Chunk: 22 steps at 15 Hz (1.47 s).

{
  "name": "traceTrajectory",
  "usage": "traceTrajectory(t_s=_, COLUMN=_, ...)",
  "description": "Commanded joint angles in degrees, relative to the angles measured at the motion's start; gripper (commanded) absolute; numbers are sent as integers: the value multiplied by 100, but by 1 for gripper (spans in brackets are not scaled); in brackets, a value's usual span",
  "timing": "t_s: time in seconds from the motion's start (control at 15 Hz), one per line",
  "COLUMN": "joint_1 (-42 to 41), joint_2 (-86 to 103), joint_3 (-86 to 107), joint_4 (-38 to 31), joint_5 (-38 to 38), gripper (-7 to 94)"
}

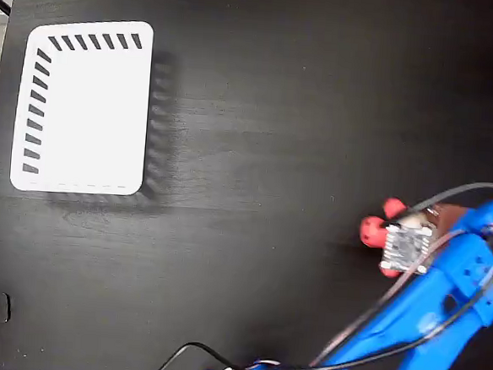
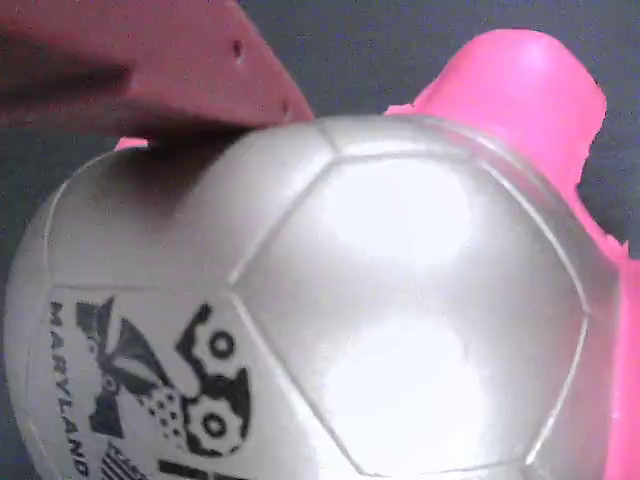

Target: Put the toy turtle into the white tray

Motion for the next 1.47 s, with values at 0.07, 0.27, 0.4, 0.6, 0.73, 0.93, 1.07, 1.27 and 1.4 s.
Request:
traceTrajectory(t_s=0.07, joint_1=-1011, joint_2=1670, joint_3=-44, joint_4=606, joint_5=589, gripper=0)
traceTrajectory(t_s=0.27, joint_1=-2382, joint_2=2364, joint_3=246, joint_4=729, joint_5=1512, gripper=0)
traceTrajectory(t_s=0.4, joint_1=-3419, joint_2=2558, joint_3=193, joint_4=747, joint_5=2259, gripper=0)
traceTrajectory(t_s=0.6, joint_1=-4860, joint_2=2391, joint_3=-255, joint_4=571, joint_5=3226, gripper=0)
traceTrajectory(t_s=0.73, joint_1=-5625, joint_2=1995, joint_3=-888, joint_4=431, joint_5=3709, gripper=0)
traceTrajectory(t_s=0.93, joint_1=-6636, joint_2=1169, joint_3=-2294, joint_4=404, joint_5=4298, gripper=0)
traceTrajectory(t_s=1.07, joint_1=-7084, joint_2=343, joint_3=-3357, joint_4=369, joint_5=4632, gripper=0)
traceTrajectory(t_s=1.27, joint_1=-7550, joint_2=-765, joint_3=-4351, joint_4=167, joint_5=4887, gripper=0)
traceTrajectory(t_s=1.4, joint_1=-7646, joint_2=-1336, joint_3=-4843, joint_4=167, joint_5=4931, gripper=0)
